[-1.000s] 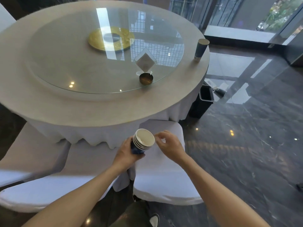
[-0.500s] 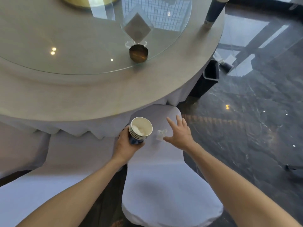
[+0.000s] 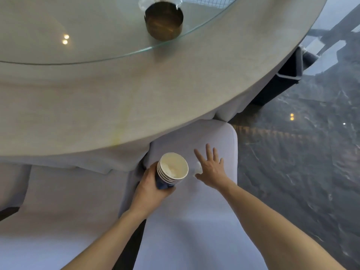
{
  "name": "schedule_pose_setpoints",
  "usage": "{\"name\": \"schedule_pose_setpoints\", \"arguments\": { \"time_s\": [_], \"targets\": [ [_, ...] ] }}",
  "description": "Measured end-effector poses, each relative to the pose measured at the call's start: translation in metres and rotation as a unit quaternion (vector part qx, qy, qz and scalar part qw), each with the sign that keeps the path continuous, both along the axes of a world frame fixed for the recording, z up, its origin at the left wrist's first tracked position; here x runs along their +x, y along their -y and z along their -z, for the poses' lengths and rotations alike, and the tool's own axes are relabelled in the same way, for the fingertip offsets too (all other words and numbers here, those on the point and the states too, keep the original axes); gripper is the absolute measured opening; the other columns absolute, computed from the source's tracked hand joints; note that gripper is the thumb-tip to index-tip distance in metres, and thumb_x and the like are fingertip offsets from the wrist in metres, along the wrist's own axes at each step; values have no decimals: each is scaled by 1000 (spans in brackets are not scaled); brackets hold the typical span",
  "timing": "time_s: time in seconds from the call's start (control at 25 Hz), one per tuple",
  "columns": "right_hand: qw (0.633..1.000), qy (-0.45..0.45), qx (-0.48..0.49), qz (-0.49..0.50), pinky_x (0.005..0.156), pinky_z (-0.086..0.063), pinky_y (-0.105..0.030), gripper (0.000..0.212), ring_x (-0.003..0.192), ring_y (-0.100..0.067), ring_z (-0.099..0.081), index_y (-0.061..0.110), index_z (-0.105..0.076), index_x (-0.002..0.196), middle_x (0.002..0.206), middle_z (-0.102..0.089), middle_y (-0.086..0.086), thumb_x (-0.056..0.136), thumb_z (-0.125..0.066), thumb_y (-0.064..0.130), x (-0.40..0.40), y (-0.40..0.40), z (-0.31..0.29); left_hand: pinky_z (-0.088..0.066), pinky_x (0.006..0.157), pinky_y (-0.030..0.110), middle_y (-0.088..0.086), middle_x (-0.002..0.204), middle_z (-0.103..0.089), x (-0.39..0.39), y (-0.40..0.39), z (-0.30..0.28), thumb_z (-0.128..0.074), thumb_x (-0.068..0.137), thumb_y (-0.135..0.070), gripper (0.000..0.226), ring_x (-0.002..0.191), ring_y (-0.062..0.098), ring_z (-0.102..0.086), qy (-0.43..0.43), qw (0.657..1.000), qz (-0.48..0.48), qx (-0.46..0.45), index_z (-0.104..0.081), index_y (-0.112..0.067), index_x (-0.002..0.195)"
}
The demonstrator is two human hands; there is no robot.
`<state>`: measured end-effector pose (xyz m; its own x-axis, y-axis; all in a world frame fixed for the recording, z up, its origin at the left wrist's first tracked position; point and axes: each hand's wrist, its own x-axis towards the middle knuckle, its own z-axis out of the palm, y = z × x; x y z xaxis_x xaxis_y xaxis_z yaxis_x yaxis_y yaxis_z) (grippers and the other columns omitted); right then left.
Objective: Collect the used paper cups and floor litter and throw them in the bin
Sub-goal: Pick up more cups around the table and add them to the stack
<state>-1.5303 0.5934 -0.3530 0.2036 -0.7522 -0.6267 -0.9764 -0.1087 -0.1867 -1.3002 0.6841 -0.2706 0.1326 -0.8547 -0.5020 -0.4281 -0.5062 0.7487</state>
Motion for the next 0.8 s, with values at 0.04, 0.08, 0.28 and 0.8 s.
{"name": "schedule_pose_setpoints", "arguments": {
  "time_s": [0.04,0.08,0.28,0.8],
  "targets": [
    [1000,-1,8,-1,118,-14,-71,102,155,-45,15,41,2,161,169,24,-10,90,-73,40,1,-1,13,-53,105,44,-10,139,-60,-2,2,11,-85,61,-49,87,132,14,-58,0,1000,5,-5,-50,-36,139],
    [1000,-4,21,-1,117,-16,-71,102,155,-45,14,41,2,161,169,24,-10,91,-72,39,2,-3,27,-53,106,44,-11,139,-60,-4,3,23,-86,62,-48,85,132,14,-58,-2,1000,11,-6,-49,-38,138],
    [999,-21,15,-23,104,-44,-55,83,149,-47,-15,32,-17,159,167,-6,-18,91,-58,7,1,-26,58,-47,93,11,-13,132,-62,-13,2,47,-91,67,-34,77,123,6,-59,7,1000,19,10,-50,-41,131],
    [967,128,-51,213,69,-47,-39,20,91,-34,-58,9,-52,114,110,-62,-13,96,-44,6,-19,-16,-132,-53,100,43,-13,134,-58,-40,1,-102,-88,65,-44,84,124,14,-58,25,994,109,-18,-47,-41,139]
  ]
}}
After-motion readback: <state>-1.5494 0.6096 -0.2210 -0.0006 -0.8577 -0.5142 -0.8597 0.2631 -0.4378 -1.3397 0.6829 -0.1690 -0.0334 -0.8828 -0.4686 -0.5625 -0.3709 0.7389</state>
